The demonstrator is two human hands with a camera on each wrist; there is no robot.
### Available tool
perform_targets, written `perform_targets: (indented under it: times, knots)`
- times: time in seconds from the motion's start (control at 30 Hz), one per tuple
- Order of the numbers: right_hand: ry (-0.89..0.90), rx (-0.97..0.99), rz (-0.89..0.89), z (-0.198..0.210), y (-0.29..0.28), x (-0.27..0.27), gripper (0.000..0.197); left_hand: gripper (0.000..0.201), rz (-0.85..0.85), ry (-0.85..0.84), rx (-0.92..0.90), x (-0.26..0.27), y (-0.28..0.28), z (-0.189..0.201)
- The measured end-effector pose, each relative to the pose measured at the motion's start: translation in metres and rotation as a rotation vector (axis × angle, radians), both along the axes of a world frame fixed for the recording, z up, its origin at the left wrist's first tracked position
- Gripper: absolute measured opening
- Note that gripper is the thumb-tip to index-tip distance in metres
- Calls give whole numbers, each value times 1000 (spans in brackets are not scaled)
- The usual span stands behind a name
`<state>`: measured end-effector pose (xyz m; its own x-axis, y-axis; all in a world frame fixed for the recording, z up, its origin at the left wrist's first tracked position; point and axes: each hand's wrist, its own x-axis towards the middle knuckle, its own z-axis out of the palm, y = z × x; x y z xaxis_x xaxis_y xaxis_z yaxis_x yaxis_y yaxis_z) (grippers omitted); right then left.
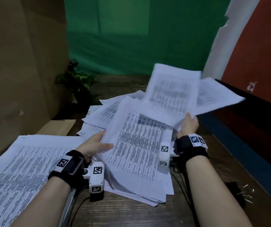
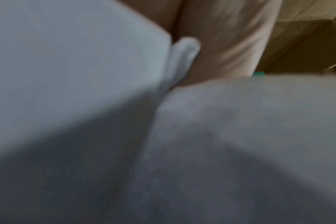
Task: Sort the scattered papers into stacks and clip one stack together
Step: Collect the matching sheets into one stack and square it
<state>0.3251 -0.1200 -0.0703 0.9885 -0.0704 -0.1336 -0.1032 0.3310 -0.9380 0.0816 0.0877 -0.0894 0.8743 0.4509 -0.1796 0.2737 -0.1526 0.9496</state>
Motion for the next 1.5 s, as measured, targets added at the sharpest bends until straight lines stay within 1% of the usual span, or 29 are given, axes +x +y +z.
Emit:
perform_targets:
  times: [0.07,0.13,0.23,0.3,0.33,0.43,0.5,0.63,0.7,0.73,0.77,0.8,0.83,0.87,0.93,0.97,1.0,1.03,1.07,1.1,1.17,1.2,1.23,1.27,1.33,1.37,1.4,1.47,1.5]
  knots:
    - [47,65,-123,0,-17,12,43,39,59,-4,27,-1,3,-3]
    - [112,59,-123,-2,-28,21,45,32,189,-29,16,0,10,-7]
    - [101,51,-42,4,-31,19,40,30,317,-51,-58,3,16,-14]
    - [56,8,114,8,-21,14,22,20,326,-44,-88,4,14,-15]
    - [31,-48,243,9,-14,9,14,14,327,-45,-115,4,13,-15]
    - [11,-258,610,5,7,-5,13,15,354,-54,-184,6,13,-16]
    - [30,-392,727,5,16,-19,14,23,375,-79,-275,5,10,-14]
    - [18,-619,907,-5,21,-28,23,25,395,-178,-450,6,4,-12]
    - [-61,-784,927,-6,25,-33,24,30,432,-218,-523,5,7,-12]
    - [-123,-901,932,-4,26,-40,18,33,429,-208,-535,5,7,-12]
    - [-149,-1014,943,0,26,-46,6,33,409,-193,-537,5,8,-14]
    - [-172,-1122,913,2,27,-46,11,28,359,-166,-522,5,8,-14]
    - [-277,-1258,852,4,28,-44,24,20,329,-143,-491,5,6,-14]
    - [-367,-1372,806,8,25,-42,30,18,336,-131,-461,4,5,-12]
    - [-509,-1612,728,17,19,-39,27,27,364,-115,-437,4,4,-9]
    - [-509,-1659,716,20,15,-37,26,31,375,-107,-437,3,5,-9]
    - [-438,-1674,761,19,12,-34,22,33,389,-97,-452,3,7,-10]
    - [-342,-1613,805,20,9,-34,17,36,399,-84,-458,3,9,-11]
    - [-302,-1554,876,19,6,-34,16,38,382,-88,-462,4,8,-12]
    - [-315,-1494,938,16,5,-34,22,39,357,-97,-468,5,8,-11]
    - [-284,-1391,1070,13,10,-34,38,25,324,-125,-472,5,2,-7]
    - [-276,-1359,1119,11,13,-35,38,24,321,-130,-453,6,1,-7]
    - [-253,-1327,1151,8,17,-37,33,28,311,-119,-401,7,2,-9]
    - [-217,-1279,1147,6,20,-37,28,32,292,-116,-319,9,4,-12]
    - [-159,-1124,1064,0,24,-31,38,37,274,-142,-169,10,10,-15]
    - [-154,-1028,1003,-2,25,-28,42,40,285,-182,-134,9,9,-15]
    - [-180,-955,941,-4,26,-23,48,43,295,-241,-115,9,8,-13]
    - [-217,-829,855,5,21,-26,77,45,292,-382,-132,11,4,-7]
    - [-231,-691,862,12,18,-31,80,45,278,-453,-147,12,-1,-3]
